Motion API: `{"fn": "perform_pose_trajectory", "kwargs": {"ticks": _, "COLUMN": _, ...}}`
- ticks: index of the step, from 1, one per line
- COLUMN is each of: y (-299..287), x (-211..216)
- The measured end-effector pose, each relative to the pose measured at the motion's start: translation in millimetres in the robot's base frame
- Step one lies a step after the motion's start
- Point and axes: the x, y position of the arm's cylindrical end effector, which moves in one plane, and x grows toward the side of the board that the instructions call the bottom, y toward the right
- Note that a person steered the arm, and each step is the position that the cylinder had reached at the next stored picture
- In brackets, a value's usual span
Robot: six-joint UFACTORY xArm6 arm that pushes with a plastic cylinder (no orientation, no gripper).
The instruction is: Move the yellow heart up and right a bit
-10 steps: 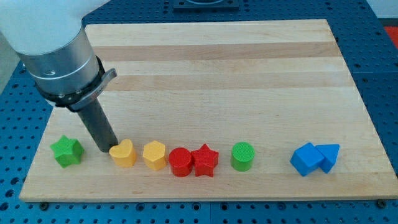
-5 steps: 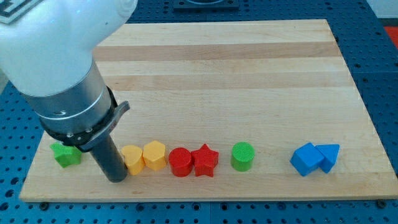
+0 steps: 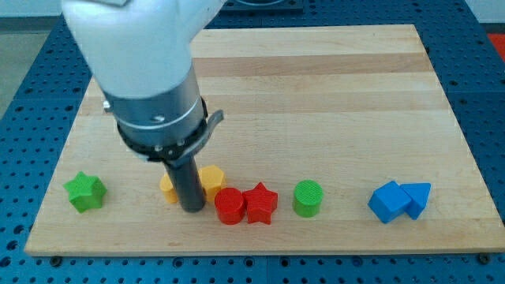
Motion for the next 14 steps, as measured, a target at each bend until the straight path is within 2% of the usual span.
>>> {"fn": "perform_pose_trajectory", "kwargs": {"ticks": 1, "y": 0.3, "x": -15.3}}
{"fn": "perform_pose_trajectory", "kwargs": {"ticks": 3, "y": -5.3, "x": -9.9}}
{"fn": "perform_pose_trajectory", "kwargs": {"ticks": 5, "y": -49.3, "x": -13.3}}
{"fn": "perform_pose_trajectory", "kwargs": {"ticks": 8, "y": -82.1, "x": -29.0}}
{"fn": "perform_pose_trajectory", "kwargs": {"ticks": 13, "y": -85.3, "x": -150.0}}
{"fn": "perform_pose_trajectory", "kwargs": {"ticks": 14, "y": -86.1, "x": -154.5}}
